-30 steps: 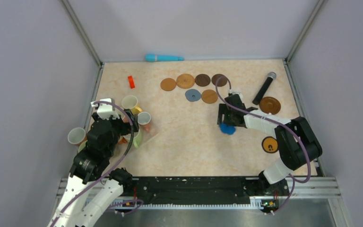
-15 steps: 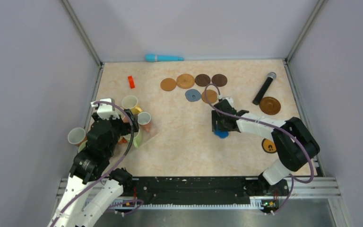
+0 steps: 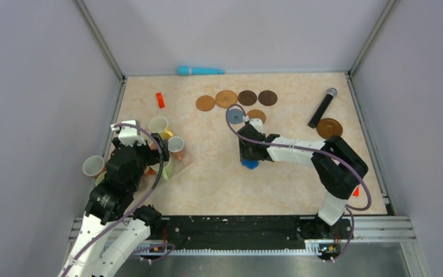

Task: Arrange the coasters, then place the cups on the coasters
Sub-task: Move the coaster to the center of the board.

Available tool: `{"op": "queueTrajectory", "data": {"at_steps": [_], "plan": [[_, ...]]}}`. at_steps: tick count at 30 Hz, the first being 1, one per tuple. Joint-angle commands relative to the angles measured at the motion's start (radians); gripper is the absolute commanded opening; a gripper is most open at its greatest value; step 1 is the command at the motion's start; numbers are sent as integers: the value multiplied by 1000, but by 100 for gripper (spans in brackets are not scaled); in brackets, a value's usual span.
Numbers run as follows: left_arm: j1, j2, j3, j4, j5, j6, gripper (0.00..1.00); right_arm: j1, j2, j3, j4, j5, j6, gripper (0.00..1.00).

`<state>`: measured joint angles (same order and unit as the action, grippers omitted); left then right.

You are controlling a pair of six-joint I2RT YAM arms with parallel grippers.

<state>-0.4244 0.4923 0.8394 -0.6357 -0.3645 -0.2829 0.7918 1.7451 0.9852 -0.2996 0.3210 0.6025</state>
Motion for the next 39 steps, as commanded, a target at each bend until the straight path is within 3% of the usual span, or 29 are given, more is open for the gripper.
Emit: {"op": "queueTrajectory", "data": {"at_steps": [1,14,20,24,28,33,39], "plan": [[-2,-13,-5,42,-9,-4,94,45,174,-1,-86,-111,51,56],[-2,-10,-6,41,-17,-5,94,57,418,347,-35,-78,-53,54],[-2,-8,-6,40,-21,-4,94,56,478,499,-99,-33,-114,55],[-2,-7,-6,40,-21,-4,94,56,364,444,-98,-28,-188,61],[-2,-8,-5,41,-20,-4,94,56,179,268,-15,-84,-307,67],[-2,-14,-5,41,-19,-5,94,56,-24,79,47,-231,-408,90],[-2,-14,-6,39,-15,-6,94,56,-132,-38,52,-256,-418,93]]}}
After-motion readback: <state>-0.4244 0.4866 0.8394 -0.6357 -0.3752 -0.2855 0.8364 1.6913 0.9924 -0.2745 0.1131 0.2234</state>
